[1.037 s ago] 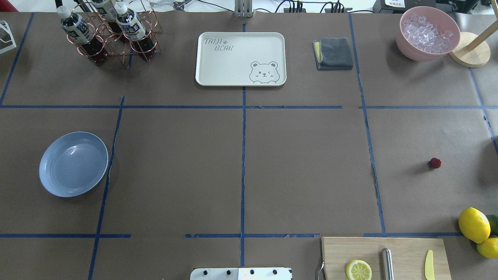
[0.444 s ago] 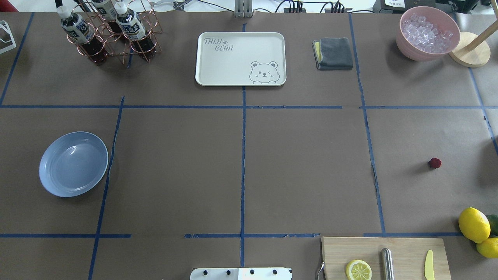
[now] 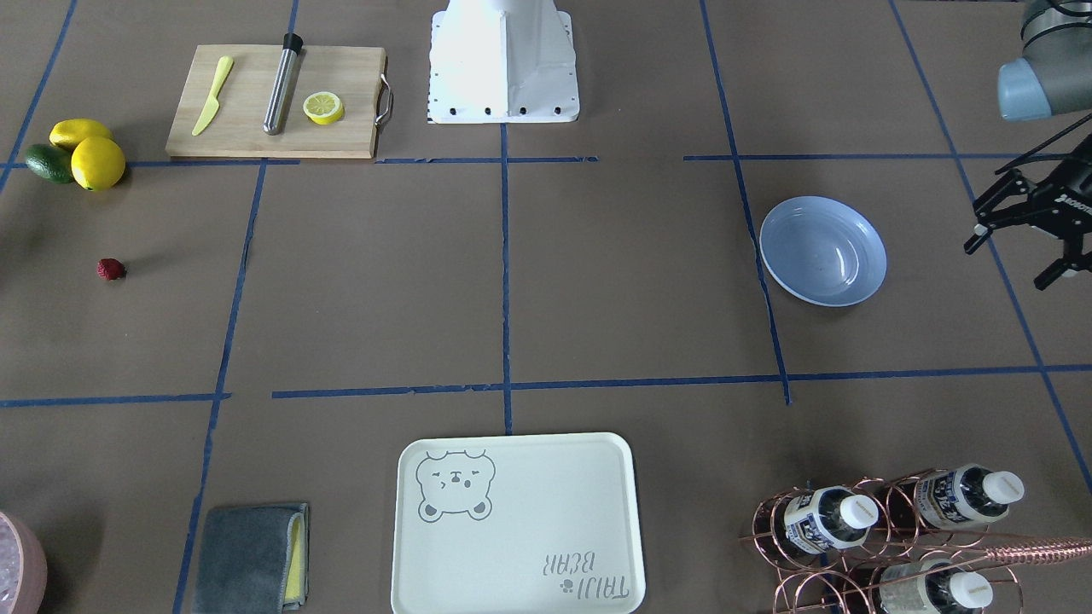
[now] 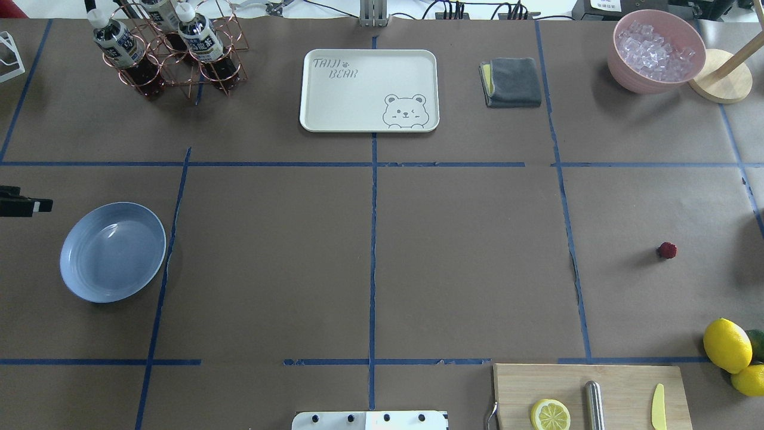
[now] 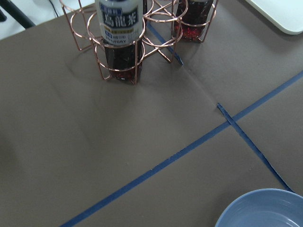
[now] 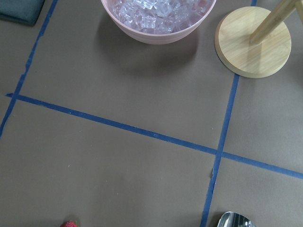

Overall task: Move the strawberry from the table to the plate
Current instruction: 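Push the light blue plate toward the table center with the left gripper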

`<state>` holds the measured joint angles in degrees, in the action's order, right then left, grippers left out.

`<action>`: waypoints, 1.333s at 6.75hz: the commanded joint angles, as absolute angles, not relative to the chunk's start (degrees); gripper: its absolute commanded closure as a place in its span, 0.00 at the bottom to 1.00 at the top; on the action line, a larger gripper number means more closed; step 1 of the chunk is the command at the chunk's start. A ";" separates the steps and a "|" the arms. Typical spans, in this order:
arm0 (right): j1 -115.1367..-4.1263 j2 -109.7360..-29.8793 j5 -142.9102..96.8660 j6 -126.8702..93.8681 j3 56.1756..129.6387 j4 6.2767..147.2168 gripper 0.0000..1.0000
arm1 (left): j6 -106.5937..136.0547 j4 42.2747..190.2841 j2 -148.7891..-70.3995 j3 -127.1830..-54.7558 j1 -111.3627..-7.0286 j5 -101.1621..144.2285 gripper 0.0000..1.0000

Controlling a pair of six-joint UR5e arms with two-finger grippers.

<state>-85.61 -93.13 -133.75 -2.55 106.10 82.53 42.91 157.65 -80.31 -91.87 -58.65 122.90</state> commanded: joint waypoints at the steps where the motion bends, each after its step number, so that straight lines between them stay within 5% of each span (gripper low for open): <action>1: -85.61 -93.16 -133.77 -2.64 106.17 82.53 0.00 | 55.50 161.53 -79.45 -88.44 -49.88 113.61 0.48; 3: -85.61 -93.16 -133.68 -2.55 106.17 82.53 0.00 | 56.78 162.42 -79.45 -87.28 -45.81 112.94 0.46; 4: -85.61 -93.16 -133.68 -2.55 106.17 82.53 0.00 | 56.86 162.51 -79.45 -87.45 -45.27 112.85 0.52; 5: -85.61 -93.16 -133.77 -2.64 106.17 82.53 0.00 | 57.82 163.81 -79.71 -87.89 -45.26 112.94 1.00; 9: -85.61 -93.60 -133.86 -2.72 106.17 82.62 0.00 | 58.18 154.31 -88.01 -97.10 -45.26 114.70 1.00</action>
<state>-85.61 -93.46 -133.79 -2.70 106.18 82.61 57.96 159.63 -83.39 -94.28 -45.26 114.33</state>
